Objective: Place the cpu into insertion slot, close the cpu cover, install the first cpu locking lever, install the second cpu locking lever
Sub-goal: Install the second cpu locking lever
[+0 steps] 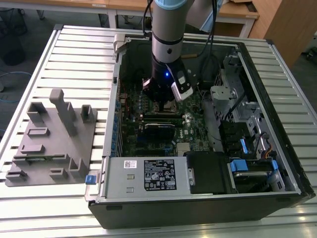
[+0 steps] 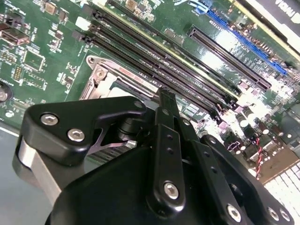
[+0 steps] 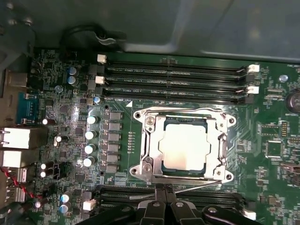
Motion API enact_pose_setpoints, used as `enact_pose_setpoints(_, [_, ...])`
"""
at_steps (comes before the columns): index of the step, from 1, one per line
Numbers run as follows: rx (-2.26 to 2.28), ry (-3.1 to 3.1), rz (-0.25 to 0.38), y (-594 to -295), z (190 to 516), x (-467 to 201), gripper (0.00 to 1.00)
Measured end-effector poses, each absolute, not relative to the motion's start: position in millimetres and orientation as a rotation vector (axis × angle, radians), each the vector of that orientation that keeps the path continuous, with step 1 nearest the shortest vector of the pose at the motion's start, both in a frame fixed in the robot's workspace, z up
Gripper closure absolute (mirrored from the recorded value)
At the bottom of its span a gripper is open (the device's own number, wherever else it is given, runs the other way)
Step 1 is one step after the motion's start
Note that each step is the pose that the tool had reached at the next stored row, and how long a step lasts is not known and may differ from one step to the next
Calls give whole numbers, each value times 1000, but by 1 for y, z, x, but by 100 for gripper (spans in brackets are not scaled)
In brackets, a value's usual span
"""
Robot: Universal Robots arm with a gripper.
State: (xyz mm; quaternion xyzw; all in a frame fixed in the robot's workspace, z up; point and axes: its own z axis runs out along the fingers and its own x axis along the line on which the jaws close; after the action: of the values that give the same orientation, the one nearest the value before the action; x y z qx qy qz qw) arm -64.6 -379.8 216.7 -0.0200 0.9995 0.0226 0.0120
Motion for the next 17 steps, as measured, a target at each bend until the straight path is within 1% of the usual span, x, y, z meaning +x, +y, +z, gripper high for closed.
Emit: enact_pose_setpoints(17, [-62,3116,71,-380,210,-67,90])
